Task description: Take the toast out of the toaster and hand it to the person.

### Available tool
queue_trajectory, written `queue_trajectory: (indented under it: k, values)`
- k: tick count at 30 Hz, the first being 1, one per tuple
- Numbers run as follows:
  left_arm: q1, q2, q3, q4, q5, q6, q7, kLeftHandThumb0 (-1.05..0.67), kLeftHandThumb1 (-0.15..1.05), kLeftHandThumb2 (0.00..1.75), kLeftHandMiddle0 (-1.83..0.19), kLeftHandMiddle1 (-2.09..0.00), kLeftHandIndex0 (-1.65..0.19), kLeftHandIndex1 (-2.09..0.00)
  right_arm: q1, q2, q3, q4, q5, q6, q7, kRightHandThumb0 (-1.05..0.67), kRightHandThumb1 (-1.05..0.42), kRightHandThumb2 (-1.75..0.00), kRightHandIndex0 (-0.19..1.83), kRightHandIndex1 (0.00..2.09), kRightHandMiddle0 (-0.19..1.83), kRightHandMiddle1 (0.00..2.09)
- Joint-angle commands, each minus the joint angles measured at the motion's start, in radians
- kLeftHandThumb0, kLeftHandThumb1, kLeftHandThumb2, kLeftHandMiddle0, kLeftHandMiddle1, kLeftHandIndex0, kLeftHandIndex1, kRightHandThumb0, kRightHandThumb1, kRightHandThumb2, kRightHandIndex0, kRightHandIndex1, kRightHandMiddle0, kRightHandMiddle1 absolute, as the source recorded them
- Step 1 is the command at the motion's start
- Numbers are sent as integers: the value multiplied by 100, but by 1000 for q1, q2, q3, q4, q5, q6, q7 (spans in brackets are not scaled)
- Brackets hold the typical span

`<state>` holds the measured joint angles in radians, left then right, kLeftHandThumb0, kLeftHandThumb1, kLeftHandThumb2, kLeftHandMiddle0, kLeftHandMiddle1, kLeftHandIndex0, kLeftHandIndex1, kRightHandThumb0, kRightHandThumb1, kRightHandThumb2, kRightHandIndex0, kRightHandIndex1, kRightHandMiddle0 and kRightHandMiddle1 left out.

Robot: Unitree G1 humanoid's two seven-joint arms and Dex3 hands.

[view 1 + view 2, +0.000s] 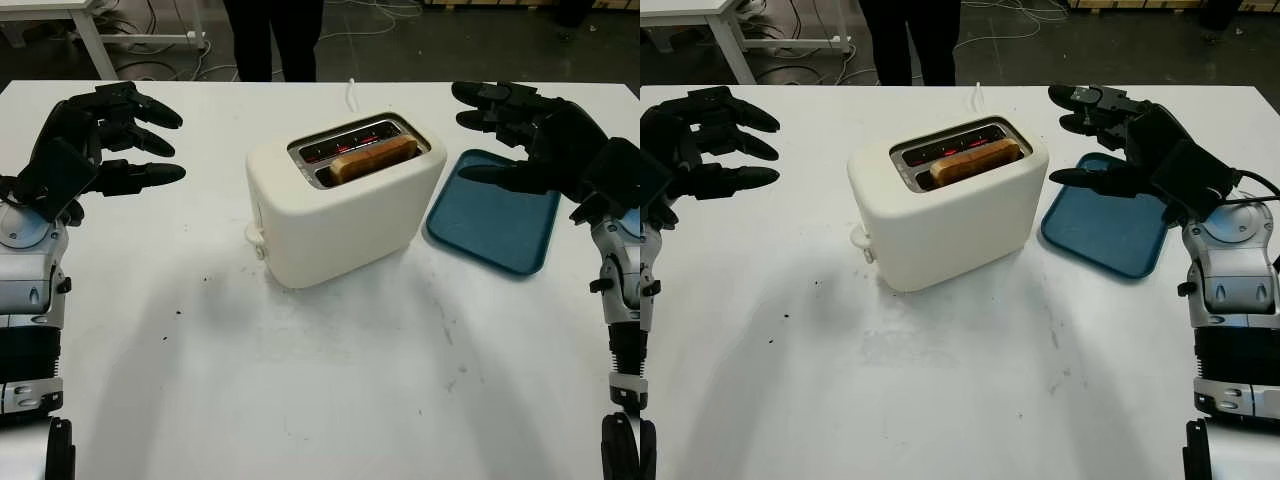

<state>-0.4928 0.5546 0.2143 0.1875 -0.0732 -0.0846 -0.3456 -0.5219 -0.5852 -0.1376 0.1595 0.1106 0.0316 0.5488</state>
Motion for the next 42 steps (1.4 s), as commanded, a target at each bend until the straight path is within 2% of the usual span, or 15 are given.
queue_trajectory:
  k: [1, 9, 42]
  values:
    - [-8, 5, -1, -8, 4, 1, 4, -105, 59, 0, -69, -100, -66, -92, -2, 8, -7, -6, 12, 7, -7, -69, -74, 0, 15, 50, 43, 1]
    - [-8, 6, -3, 7, 10, -25, 3, -105, 60, 1, -69, -101, -66, -93, -2, 9, -5, -6, 9, -1, -9, -71, -74, 0, 16, 50, 44, 1]
    - [-9, 1, 0, -3, 1, -5, 3, -105, 58, 0, -66, -104, -64, -95, -4, 7, -2, -6, 1, 0, -11, -71, -75, 0, 13, 56, 43, 1]
